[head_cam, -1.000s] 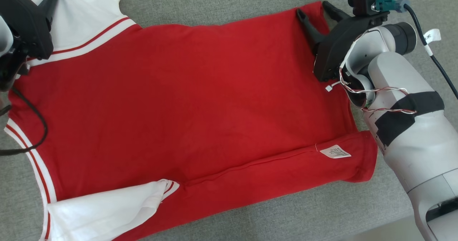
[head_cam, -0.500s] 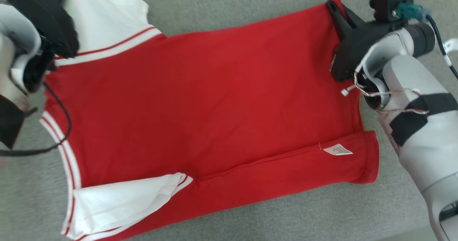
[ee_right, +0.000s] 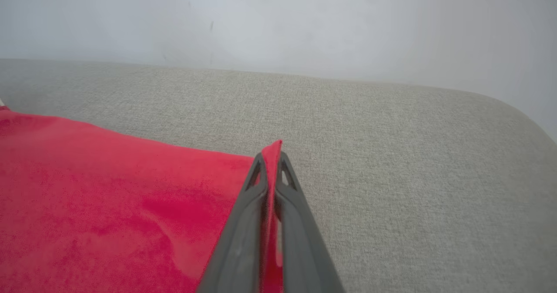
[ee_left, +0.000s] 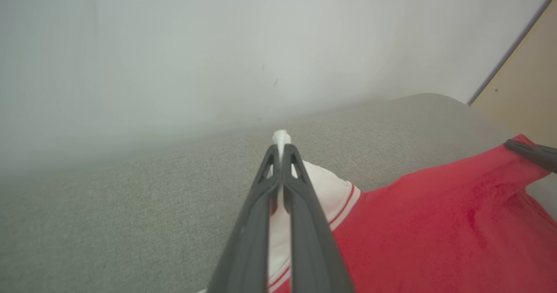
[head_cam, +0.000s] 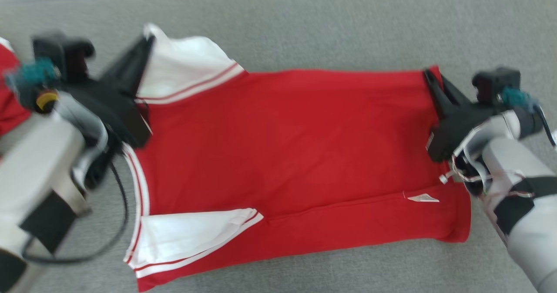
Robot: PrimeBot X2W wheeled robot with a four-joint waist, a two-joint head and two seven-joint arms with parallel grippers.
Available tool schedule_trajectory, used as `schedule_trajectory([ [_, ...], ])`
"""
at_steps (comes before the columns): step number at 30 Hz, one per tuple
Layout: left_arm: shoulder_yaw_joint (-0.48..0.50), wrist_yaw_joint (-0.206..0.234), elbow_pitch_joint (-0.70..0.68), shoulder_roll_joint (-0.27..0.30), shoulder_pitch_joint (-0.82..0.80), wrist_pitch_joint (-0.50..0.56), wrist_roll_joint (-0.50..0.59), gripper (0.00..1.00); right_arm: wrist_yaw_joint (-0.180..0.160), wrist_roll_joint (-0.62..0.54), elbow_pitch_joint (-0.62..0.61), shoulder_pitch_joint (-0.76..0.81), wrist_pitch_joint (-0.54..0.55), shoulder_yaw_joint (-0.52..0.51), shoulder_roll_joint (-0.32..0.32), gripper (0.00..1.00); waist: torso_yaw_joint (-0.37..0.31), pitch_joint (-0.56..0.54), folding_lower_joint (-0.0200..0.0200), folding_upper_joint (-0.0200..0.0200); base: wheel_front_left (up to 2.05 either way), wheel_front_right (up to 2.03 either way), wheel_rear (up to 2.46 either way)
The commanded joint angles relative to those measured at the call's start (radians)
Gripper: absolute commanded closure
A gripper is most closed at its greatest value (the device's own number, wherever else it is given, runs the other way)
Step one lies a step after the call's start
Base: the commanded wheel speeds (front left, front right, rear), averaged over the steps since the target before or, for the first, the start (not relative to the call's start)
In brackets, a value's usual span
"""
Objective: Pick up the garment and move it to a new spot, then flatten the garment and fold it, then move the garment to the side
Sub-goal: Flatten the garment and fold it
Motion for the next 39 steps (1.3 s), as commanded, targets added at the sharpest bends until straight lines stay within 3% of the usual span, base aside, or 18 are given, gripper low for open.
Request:
schedule_trajectory([
  [1,-0.001,0.009,-0.023,-0.004,0.039,-0.017,-0.011,1.0,-0.002,0.009,0.0,0.028,-0.014,0.005,-0.009,1.0,0.044,-0.052,0.0002,0.0001,0.0,0.0,0.0],
  [16,0.054,0.147,-0.302,0.01,0.439,-0.105,-0.031,1.0,-0.002,0.065,-0.029,0.207,-0.077,-0.011,-0.07,1.0,0.08,-0.13,0.0002,0.0001,0.0,0.0,0.0],
  [23,0.143,0.181,-0.382,-0.013,0.598,-0.106,-0.002,1.0,-0.002,0.078,-0.059,0.263,-0.078,-0.038,-0.094,1.0,0.084,-0.155,0.0002,0.0001,0.0,0.0,0.0],
  [29,0.176,0.182,-0.393,-0.035,0.687,-0.107,0.036,1.0,-0.002,0.084,-0.095,0.315,-0.079,-0.073,-0.1,1.0,0.091,-0.172,0.0002,0.0001,0.0,0.0,0.0],
  [30,0.187,0.184,-0.394,-0.042,0.699,-0.107,0.043,0.91,-0.002,0.082,-0.108,0.325,-0.079,-0.081,-0.101,0.58,0.092,-0.174,0.0002,0.0001,0.0,0.0,0.0],
  [31,0.197,0.187,-0.394,-0.049,0.711,-0.107,0.05,0.5,-0.002,0.078,-0.118,0.336,-0.079,-0.088,-0.105,0.0,0.092,-0.175,0.0002,0.0001,0.0,0.0,0.0],
  [32,0.203,0.188,-0.39,-0.053,0.724,-0.107,0.06,0.04,-0.002,0.075,-0.128,0.35,-0.079,-0.093,-0.105,0.0,0.092,-0.177,0.0002,0.0001,0.0,0.0,0.0],
  [33,0.217,0.192,-0.388,-0.061,0.735,-0.107,0.068,0.0,-0.002,0.073,-0.139,0.36,-0.079,-0.101,-0.106,0.0,0.092,-0.179,0.0002,0.0001,0.0,0.0,0.0],
  [39,0.338,0.186,-0.397,-0.11,0.802,-0.107,0.142,0.0,-0.002,0.056,-0.244,0.434,-0.078,-0.165,-0.119,0.0,0.084,-0.189,0.0002,0.0001,0.0,0.0,0.0],
])
